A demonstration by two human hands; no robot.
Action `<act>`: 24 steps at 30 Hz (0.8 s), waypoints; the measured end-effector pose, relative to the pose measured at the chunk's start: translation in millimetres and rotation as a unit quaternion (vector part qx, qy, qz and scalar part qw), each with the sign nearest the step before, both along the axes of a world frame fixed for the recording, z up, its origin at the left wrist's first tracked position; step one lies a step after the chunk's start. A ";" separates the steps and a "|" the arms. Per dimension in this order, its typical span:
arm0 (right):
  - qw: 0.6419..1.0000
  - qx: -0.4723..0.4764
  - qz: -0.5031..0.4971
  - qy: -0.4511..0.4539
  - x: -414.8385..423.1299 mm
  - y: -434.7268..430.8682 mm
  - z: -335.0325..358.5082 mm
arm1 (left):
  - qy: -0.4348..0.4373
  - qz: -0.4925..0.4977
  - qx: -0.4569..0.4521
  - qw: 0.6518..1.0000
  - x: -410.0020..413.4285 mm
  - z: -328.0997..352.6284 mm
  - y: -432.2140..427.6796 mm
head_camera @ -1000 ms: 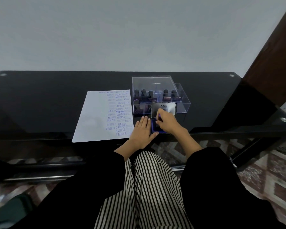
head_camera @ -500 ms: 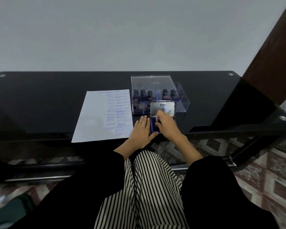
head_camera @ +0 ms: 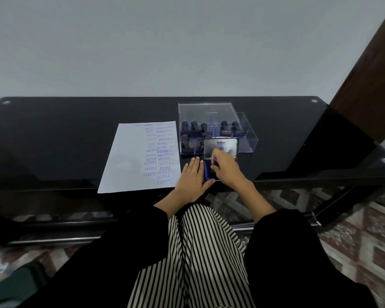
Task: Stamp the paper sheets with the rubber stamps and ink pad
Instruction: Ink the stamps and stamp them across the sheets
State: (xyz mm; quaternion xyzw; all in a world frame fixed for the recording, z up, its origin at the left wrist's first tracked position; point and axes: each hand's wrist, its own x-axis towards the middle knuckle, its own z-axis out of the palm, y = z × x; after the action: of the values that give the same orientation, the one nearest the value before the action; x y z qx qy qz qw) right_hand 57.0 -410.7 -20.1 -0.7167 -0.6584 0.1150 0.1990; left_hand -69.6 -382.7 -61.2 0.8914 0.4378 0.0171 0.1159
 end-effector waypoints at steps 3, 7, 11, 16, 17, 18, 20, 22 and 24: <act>1.000 0.015 -0.001 0.003 -0.7 -3.6 -1.9 | -0.001 0.000 0.005 1.000 0.1 -1.3 0.2; 1.000 0.016 -0.001 0.009 -1.2 -3.0 -1.5 | -0.003 -0.001 0.003 1.000 0.1 -0.8 0.8; 1.000 0.001 0.002 0.016 0.7 -0.5 0.1 | 0.004 -0.004 0.000 1.000 0.3 0.4 2.1; 1.000 -0.001 -0.002 0.020 0.6 -0.5 0.3 | 0.005 -0.007 0.000 1.000 0.6 3.5 3.5; 1.000 -0.004 -0.003 0.023 0.5 0.1 0.7 | 0.004 -0.006 -0.001 1.000 0.5 4.0 3.9; 1.000 -0.009 -0.004 0.027 0.7 1.1 1.2 | 0.004 -0.007 -0.005 1.000 0.0 5.3 4.1; 0.999 -0.022 -0.007 0.031 2.5 4.4 3.0 | 0.003 -0.014 -0.022 1.000 -1.7 10.8 5.5; 0.999 -0.035 -0.015 0.037 5.1 8.7 5.6 | -0.012 -0.026 -0.046 0.999 -6.3 20.0 9.3; 0.998 -0.041 -0.025 0.051 6.0 12.8 9.5 | -0.042 -0.032 -0.062 0.997 -14.5 30.3 16.5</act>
State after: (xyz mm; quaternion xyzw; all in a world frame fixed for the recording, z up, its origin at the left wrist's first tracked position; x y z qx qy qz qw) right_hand 63.1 -397.9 -10.6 -0.7334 -0.6241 0.1737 0.2058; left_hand -84.2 -366.2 -30.8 0.8947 0.4036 0.0233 0.1898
